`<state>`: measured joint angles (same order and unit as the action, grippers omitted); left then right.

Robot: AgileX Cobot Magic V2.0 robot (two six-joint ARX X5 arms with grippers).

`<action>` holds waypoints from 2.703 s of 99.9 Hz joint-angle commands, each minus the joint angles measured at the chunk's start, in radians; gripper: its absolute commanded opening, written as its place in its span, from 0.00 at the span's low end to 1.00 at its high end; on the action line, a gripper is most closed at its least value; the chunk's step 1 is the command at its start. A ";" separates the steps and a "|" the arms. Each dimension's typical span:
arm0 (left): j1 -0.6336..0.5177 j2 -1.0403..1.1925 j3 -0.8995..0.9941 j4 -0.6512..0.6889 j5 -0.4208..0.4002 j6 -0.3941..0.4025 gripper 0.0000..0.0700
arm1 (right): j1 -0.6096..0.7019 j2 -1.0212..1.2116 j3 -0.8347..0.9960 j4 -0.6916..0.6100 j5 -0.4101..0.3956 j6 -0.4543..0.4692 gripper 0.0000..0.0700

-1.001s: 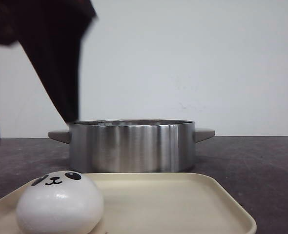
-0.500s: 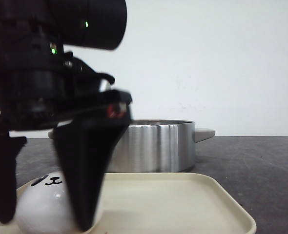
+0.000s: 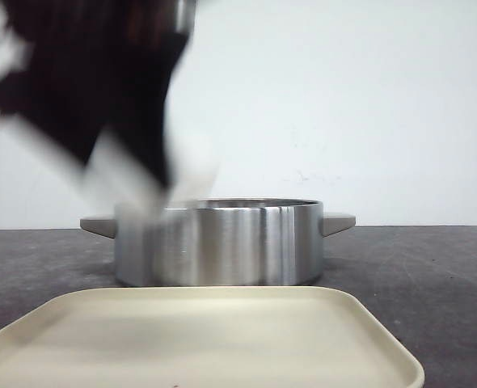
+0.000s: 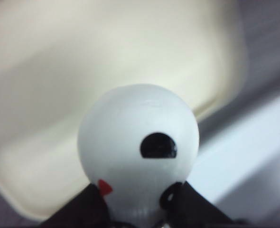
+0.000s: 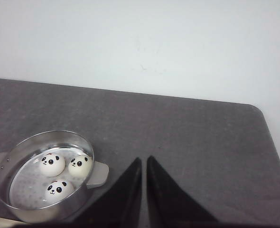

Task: Steam buns
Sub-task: 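Grasp the last panda bun on the tray with the left gripper, then carry the bun with the left gripper and lower it into the pot, then open the left gripper and lift it out of the pot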

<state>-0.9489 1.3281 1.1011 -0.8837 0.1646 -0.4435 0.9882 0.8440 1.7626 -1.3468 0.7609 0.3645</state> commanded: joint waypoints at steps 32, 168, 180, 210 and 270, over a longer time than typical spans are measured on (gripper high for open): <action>0.126 0.034 0.373 -0.059 -0.097 0.195 0.02 | 0.011 0.010 0.017 -0.050 0.053 0.014 0.01; 0.359 0.682 0.502 -0.013 -0.085 0.222 0.52 | 0.011 0.010 0.017 -0.069 0.049 0.110 0.01; 0.360 0.685 0.502 -0.019 -0.085 0.223 0.59 | 0.011 0.010 0.017 -0.069 0.049 0.121 0.01; 0.362 0.685 0.535 -0.038 -0.086 0.223 0.81 | 0.011 0.010 0.017 -0.069 0.049 0.124 0.01; 0.372 0.666 0.882 -0.229 -0.151 0.221 0.69 | 0.011 0.010 0.016 -0.069 0.056 0.122 0.01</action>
<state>-0.5705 1.9888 1.9263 -1.1049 0.0414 -0.2214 0.9882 0.8440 1.7626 -1.3491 0.8093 0.4774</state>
